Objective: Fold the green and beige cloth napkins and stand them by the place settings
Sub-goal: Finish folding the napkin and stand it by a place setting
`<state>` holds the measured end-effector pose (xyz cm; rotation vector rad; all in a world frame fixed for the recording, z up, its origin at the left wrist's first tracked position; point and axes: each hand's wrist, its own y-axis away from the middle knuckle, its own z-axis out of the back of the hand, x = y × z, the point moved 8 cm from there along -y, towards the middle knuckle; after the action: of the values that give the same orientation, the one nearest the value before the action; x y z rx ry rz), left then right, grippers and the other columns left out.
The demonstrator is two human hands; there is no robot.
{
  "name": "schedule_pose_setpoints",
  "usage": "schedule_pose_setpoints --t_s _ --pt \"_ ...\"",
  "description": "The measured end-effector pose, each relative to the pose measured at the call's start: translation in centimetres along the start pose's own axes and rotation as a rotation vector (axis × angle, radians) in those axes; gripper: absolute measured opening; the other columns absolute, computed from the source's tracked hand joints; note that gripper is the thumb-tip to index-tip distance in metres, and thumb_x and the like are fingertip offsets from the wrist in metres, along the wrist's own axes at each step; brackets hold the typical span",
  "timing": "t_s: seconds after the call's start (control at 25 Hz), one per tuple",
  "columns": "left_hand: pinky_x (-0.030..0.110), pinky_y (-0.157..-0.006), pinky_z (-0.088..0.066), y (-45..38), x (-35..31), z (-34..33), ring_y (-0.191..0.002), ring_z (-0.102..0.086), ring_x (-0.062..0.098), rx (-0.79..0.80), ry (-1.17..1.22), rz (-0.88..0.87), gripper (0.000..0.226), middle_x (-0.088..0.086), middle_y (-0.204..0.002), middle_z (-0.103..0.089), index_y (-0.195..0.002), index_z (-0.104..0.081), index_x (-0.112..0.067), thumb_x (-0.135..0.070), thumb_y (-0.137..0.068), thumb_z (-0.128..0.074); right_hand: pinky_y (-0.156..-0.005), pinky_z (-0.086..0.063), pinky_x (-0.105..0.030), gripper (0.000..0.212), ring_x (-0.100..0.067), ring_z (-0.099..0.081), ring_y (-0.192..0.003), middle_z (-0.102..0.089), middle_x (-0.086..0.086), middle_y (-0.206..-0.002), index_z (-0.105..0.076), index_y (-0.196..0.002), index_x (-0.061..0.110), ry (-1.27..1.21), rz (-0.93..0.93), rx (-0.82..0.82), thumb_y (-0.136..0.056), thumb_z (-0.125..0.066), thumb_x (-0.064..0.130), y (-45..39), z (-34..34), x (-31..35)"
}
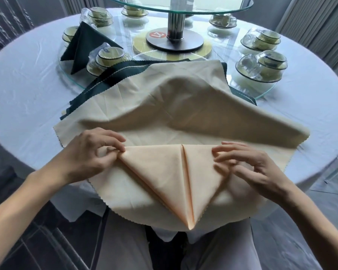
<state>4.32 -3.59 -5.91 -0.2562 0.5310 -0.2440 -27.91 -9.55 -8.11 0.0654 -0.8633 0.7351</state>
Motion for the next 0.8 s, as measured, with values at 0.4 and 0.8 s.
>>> schedule_pose_setpoints --t_s 0.4,0.8 --pt "0.019 -0.065 -0.029 -6.9 -5.4 -9.0 -0.08 -0.05 0.017 0.39 -0.076 0.005 0.02 -0.011 -0.076 -0.051 -0.086 -0.058 -0.025 -0.042 -0.094 -0.06 -0.071 -0.03 -0.034 0.032 -0.018 -0.042 -0.074 -0.043 0.013 -0.064 -0.051 -0.078 0.024 0.517 -0.096 0.249 -0.093 -0.055 0.052 -7.4 -4.3 0.6" --pt "0.046 -0.115 -0.018 2.0 -9.0 -12.0 -0.144 -0.036 0.029 0.155 -0.401 -0.002 0.065 0.011 -0.153 -0.043 -0.147 -0.045 -0.011 -0.049 -0.103 -0.016 -0.118 -0.017 -0.037 0.052 -0.016 -0.025 -0.146 -0.037 0.009 -0.155 -0.043 -0.146 0.027 0.598 0.075 0.091 -0.103 -0.026 0.05 0.9 -5.4 1.9"
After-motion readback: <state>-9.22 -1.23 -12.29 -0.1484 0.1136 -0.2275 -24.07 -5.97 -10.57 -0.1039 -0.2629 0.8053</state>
